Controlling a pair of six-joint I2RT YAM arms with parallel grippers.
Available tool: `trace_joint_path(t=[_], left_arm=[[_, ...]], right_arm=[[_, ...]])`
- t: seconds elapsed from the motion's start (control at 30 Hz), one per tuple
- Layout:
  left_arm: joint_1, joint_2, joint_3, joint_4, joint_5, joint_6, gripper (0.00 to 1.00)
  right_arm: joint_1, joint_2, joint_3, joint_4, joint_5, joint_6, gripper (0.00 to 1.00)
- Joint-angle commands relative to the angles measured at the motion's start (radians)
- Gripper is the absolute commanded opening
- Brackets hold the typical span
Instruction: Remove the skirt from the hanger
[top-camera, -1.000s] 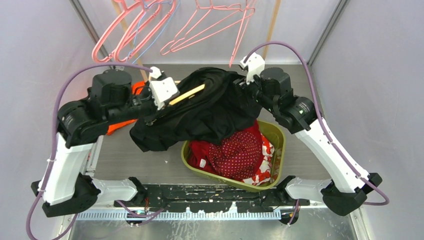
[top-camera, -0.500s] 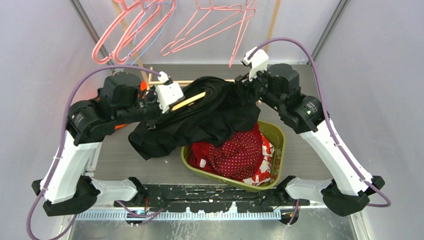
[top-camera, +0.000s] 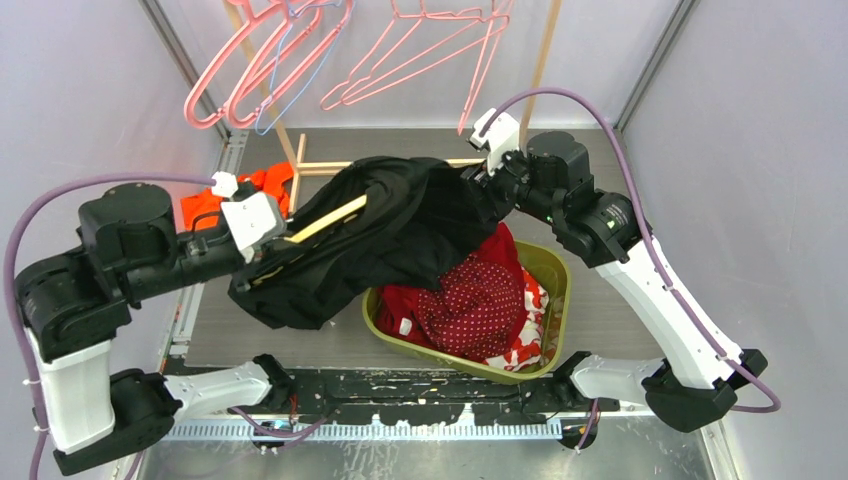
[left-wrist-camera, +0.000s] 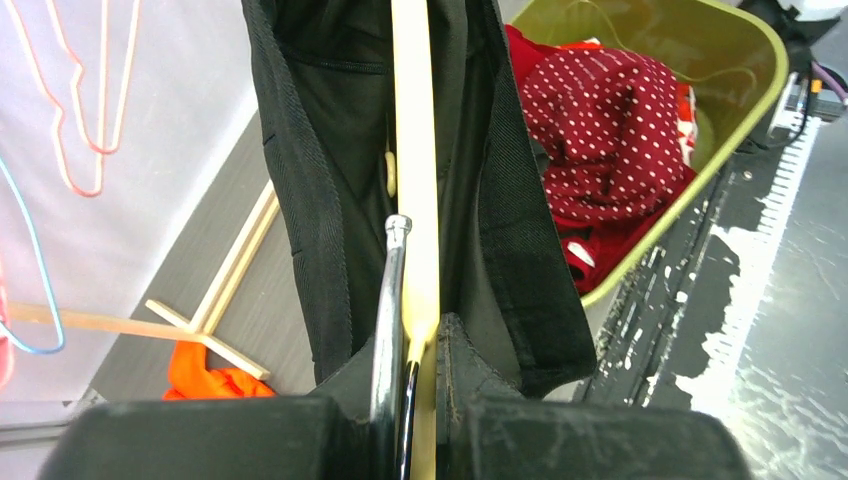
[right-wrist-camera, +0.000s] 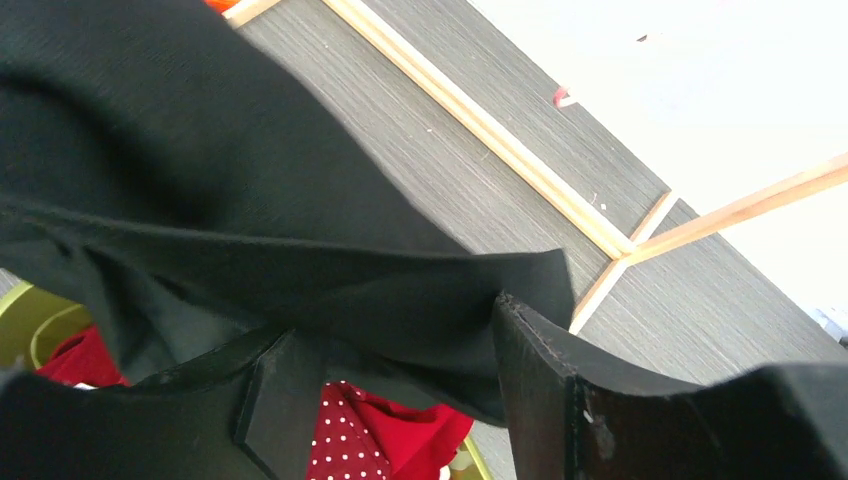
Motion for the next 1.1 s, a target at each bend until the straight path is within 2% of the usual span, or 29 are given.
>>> trace_joint_path(t=[0.0, 0.23, 0.47, 0.73, 0.9, 0.97, 1.07], left_arm=[[0.006, -0.024, 0.029, -0.024, 0.036, -0.025, 0.0], [0.006, -0.064, -0.042, 0.004, 0.024, -0.032, 0.0], [0.006, -0.061, -0.069, 0.052, 0.021, -0.017, 0.0], [0.006, -0.042, -0.044, 0.047, 0.032, -0.017, 0.0], [0.006, -0.047, -0.062, 0.062, 0.019, -0.016, 0.0], [0.006, -0.046, -0.065, 0.062, 0.009, -0.015, 0.0], [0.006, -0.044, -0.059, 0.059, 0.003, -0.015, 0.0]], right_arm=[[0.005, -0.002, 0.049, 0.014, -0.026, -0.038, 0.64], [0.013, -0.006, 0.059, 0.0, -0.092, -0.035, 0.63], [0.025, -0.028, -0.001, 0.026, -0.285, -0.036, 0.63], [0.034, -0.018, -0.06, 0.089, -0.297, -0.047, 0.66], [0.034, 0.0, -0.078, 0.111, -0.308, -0.044, 0.59], [0.035, 0.011, -0.079, 0.126, -0.308, -0.035, 0.53], [0.035, 0.032, -0.057, 0.117, -0.281, -0.039, 0.27]])
